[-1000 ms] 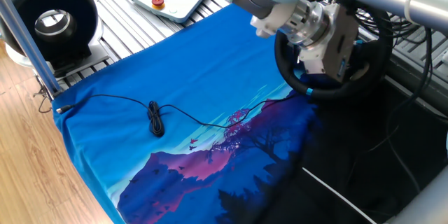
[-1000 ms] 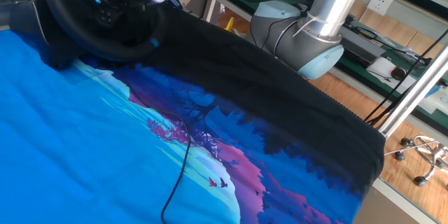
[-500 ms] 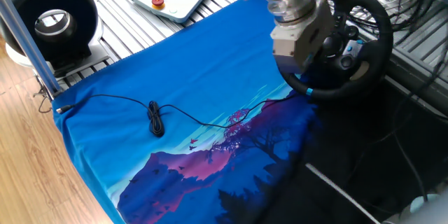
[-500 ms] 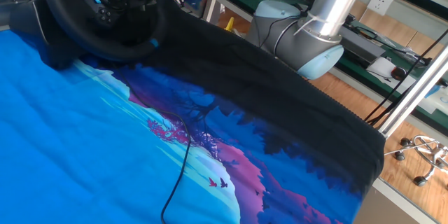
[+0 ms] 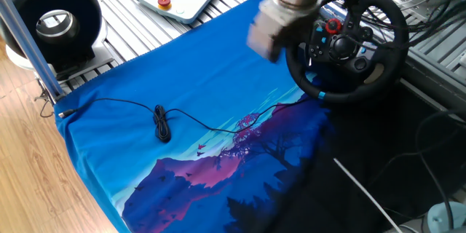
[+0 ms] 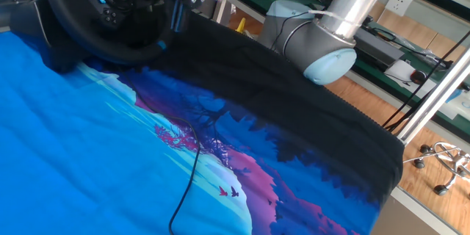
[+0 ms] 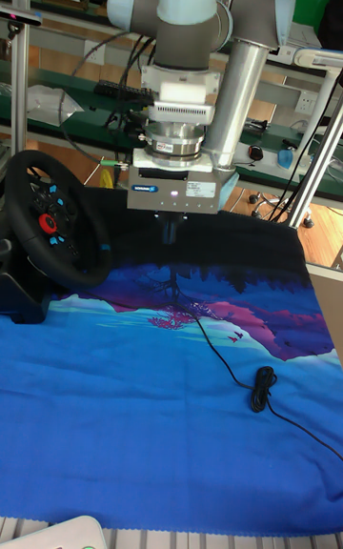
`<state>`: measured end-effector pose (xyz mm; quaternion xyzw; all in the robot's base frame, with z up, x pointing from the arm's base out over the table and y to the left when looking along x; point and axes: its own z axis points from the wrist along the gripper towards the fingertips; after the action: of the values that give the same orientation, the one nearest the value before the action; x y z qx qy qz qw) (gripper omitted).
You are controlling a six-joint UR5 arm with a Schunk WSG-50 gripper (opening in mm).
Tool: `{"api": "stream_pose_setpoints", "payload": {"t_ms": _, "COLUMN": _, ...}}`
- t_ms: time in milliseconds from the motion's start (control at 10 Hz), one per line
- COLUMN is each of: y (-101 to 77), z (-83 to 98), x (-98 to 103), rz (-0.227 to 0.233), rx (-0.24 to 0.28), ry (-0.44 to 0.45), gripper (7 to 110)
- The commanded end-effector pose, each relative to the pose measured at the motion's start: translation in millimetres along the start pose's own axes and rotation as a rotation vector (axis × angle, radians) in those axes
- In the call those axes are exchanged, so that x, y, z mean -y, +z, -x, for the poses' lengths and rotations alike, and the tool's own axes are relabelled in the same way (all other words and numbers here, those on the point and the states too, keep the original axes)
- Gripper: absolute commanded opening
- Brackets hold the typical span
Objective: Rotate the steering wheel 90 degrees counterclockwise
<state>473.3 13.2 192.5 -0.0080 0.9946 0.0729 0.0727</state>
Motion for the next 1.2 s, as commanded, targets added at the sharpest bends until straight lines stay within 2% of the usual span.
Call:
{"api": "stream_pose_setpoints", "payload": {"t_ms": 0, "y": -7.9, "z": -3.0, "x": -9, "rz": 0.030, "rx": -0.031, "ry": 0.084, "gripper": 7}}
{"api": "stream_pose_setpoints", "payload": {"t_ms": 100, "y": 2.9, "z": -10.1, "x": 2, "rz": -0.010, "rx": -0.086, "ry": 0.081, "gripper": 7}}
{"api": "stream_pose_setpoints", "payload": {"t_ms": 200, "y": 20.0, "z": -4.5, "x": 3, "rz": -0.002, "rx": -0.086, "ry": 0.096, "gripper": 7}}
{"api": "stream_pose_setpoints", "payload": {"t_ms": 300, "y": 35.6, "z": 10.4, "x": 9, "rz": -0.004, "rx": -0.046, "ry": 0.089, "gripper": 7}}
{"api": "stream_pose_setpoints", "payload": {"t_ms": 400, "y": 36.4, "z": -11.1, "x": -6, "rz": 0.087, "rx": -0.129, "ry": -0.083, "gripper": 7}}
{"api": "stream_pose_setpoints", "payload": {"t_ms": 500, "y": 39.8, "z": -7.7, "x": -4, "rz": 0.116, "rx": -0.110, "ry": -0.145, "gripper": 7}}
{"api": "stream_pose_setpoints", "payload": {"t_ms": 600, "y": 44.2, "z": -2.2, "x": 21, "rz": 0.042, "rx": -0.088, "ry": -0.144, "gripper": 7}}
{"api": "stream_pose_setpoints", "payload": {"t_ms": 700, "y": 45.9, "z": 23.8, "x": 42, "rz": -0.052, "rx": 0.012, "ry": -0.005, "gripper": 7}}
{"api": "stream_pose_setpoints", "payload": {"t_ms": 800, "y": 43.0, "z": 29.1, "x": 38, "rz": -0.060, "rx": 0.029, "ry": 0.075, "gripper": 7}}
{"api": "stream_pose_setpoints", "payload": {"t_ms": 900, "y": 40.2, "z": 28.0, "x": 39, "rz": -0.097, "rx": 0.020, "ry": 0.094, "gripper": 7}}
{"api": "stream_pose_setpoints", "payload": {"t_ms": 1100, "y": 37.6, "z": 14.8, "x": 19, "rz": -0.067, "rx": -0.036, "ry": 0.103, "gripper": 7}}
